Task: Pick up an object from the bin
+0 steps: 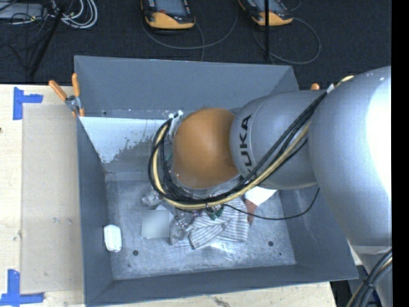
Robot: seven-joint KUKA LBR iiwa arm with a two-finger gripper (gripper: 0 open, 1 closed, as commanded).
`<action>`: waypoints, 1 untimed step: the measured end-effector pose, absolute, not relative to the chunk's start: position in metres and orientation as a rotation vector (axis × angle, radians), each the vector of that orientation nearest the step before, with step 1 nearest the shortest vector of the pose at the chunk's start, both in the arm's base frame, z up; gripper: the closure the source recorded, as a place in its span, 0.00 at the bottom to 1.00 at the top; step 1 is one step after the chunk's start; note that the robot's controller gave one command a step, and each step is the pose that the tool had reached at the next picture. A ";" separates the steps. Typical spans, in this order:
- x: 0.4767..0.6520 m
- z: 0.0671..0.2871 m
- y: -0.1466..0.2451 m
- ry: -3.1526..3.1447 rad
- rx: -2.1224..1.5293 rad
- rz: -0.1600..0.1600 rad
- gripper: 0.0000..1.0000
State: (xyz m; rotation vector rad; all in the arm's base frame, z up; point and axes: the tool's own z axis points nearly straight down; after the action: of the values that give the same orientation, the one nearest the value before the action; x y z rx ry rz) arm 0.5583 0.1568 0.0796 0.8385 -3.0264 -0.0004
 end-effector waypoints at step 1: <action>0.559 0.076 0.148 -3.041 0.733 -0.003 1.00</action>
Offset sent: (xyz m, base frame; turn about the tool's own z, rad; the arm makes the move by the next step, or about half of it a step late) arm 0.0000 0.0000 0.0000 0.0000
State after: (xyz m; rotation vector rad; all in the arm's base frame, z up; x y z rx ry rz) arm 0.5589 0.1481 0.0755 0.7332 -3.0406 -0.0027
